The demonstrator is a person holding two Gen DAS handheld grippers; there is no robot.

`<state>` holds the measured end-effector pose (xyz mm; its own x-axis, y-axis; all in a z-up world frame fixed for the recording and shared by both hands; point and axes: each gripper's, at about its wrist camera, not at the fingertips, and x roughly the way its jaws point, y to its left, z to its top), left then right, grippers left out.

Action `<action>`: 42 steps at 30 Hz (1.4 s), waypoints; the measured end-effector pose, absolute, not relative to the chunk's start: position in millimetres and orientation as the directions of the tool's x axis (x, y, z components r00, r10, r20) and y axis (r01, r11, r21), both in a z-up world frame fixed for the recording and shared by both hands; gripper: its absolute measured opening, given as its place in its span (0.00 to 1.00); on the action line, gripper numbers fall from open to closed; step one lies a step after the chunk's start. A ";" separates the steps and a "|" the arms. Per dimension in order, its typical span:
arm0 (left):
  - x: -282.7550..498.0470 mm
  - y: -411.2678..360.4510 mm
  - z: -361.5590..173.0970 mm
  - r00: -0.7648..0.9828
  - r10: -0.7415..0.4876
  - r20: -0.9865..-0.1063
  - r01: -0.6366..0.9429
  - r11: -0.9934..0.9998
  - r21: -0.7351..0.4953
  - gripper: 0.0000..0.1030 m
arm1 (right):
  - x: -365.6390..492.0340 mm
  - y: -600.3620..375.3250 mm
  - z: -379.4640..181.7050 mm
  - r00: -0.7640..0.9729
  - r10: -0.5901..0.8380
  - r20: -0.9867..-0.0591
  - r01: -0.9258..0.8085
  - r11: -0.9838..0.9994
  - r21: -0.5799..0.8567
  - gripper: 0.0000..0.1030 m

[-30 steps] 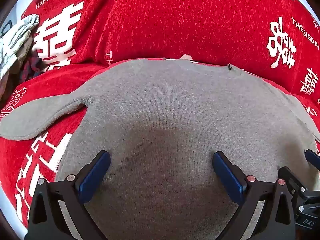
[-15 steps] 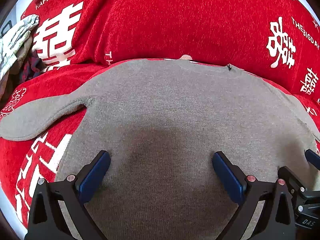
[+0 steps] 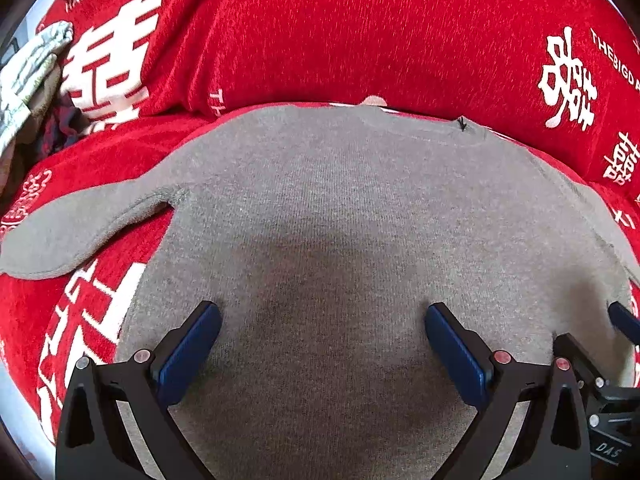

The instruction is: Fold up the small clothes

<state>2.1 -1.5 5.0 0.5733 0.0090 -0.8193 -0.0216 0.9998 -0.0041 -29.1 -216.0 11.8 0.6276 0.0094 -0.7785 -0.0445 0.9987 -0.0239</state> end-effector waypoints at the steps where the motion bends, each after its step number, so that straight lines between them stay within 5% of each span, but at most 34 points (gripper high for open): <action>1: 1.8 -2.8 5.0 0.571 0.015 -0.821 -0.020 1.000 0.005 1.00 | -28.7 -215.5 11.9 0.625 0.006 -0.781 -0.047 0.998 -0.030 1.00; 24: 12.3 1.0 11.4 0.405 0.000 -0.914 -0.042 0.999 -0.019 0.99 | 6.2 -211.8 30.8 0.376 -0.023 -0.926 0.000 1.000 -0.025 1.00; 42: -1.4 -11.7 52.7 0.442 0.032 -0.897 -0.059 0.998 0.007 0.99 | -2.3 -209.5 74.7 0.442 0.011 -0.897 0.024 0.999 0.024 1.00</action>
